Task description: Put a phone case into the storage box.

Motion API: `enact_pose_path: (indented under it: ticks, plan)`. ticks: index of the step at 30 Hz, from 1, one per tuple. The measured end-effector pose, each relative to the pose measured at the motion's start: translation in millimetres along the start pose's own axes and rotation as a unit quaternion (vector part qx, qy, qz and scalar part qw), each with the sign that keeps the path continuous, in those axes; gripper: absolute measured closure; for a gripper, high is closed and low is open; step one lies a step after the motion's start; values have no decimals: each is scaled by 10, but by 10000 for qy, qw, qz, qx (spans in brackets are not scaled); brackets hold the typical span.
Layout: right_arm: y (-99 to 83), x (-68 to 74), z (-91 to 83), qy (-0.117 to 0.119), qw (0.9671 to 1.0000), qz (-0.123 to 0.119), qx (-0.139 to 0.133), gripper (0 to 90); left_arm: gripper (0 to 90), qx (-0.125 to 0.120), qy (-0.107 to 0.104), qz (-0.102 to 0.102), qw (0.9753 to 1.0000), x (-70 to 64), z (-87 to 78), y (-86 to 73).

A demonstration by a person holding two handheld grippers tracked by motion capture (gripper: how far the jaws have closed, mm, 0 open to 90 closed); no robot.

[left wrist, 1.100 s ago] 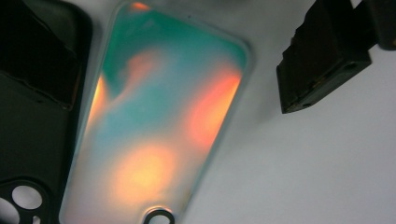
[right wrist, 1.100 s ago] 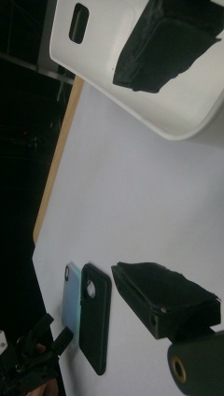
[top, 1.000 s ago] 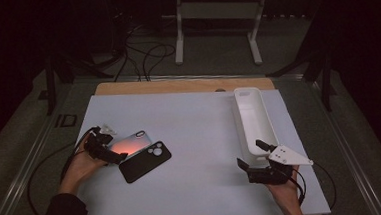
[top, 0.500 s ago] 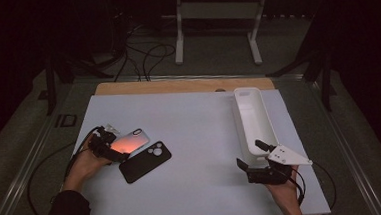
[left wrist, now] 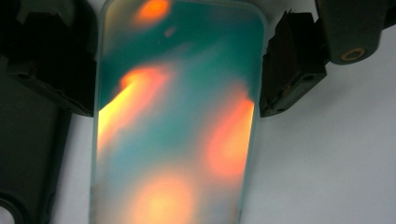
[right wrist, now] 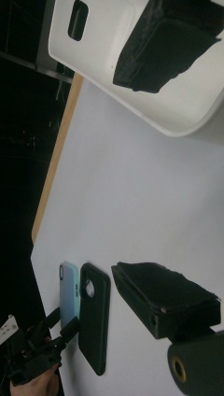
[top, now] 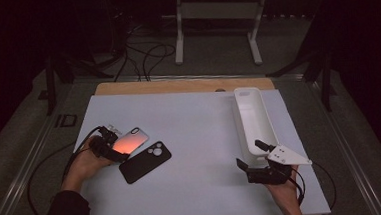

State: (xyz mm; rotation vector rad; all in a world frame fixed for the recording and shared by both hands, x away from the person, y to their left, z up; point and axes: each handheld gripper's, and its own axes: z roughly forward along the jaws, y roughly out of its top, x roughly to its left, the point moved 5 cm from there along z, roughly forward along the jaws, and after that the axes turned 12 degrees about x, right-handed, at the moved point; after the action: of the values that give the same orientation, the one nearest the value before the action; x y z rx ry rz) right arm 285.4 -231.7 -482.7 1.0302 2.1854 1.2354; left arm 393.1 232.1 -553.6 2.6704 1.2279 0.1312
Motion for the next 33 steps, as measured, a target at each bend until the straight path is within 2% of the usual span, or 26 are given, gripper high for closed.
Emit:
enact_pose_path:
  ticks: [5,9,11,12,14,15,21,25,26,27,29,32,33]
  plan:
    - [1,2,1,10,10000,21,-1,86,172,-121,7,-80,9999,-6,-11,2]
    - [0,-3,0,8,10000,30,4,86,173,-410,-95,-220,9989,-9,-66,43]
    - [2,-3,0,10,10000,32,0,86,173,-581,-126,-310,9977,-9,-113,57]
    - [3,-1,0,14,10000,36,0,86,173,-645,-165,-327,9972,-14,-137,56]
    - [7,4,4,34,10000,38,-3,86,172,-787,-115,-338,9963,-24,-192,57]
    - [9,5,7,41,10000,36,5,86,172,-884,-175,-345,9953,-37,-221,58]
    - [30,2,14,83,9999,73,-28,86,171,-1287,-36,-341,9911,-118,-388,58]
    - [47,-12,13,95,9999,83,-29,86,171,-1634,106,-395,9857,-192,-477,54]
    - [47,-12,13,95,9999,83,-29,86,171,-1634,106,-395,9857,-192,-477,54]
    - [52,-14,14,103,9999,90,-36,86,171,-1730,129,-409,9840,-213,-496,50]
    - [62,-22,16,88,9999,70,-34,86,171,-2017,198,-467,9781,-264,-544,31]
    - [83,-33,10,100,9999,71,-40,86,170,-2239,216,-523,9730,-318,-577,8]
    - [96,-38,11,116,9999,75,-43,86,171,-2284,239,-513,9719,-330,-587,2]
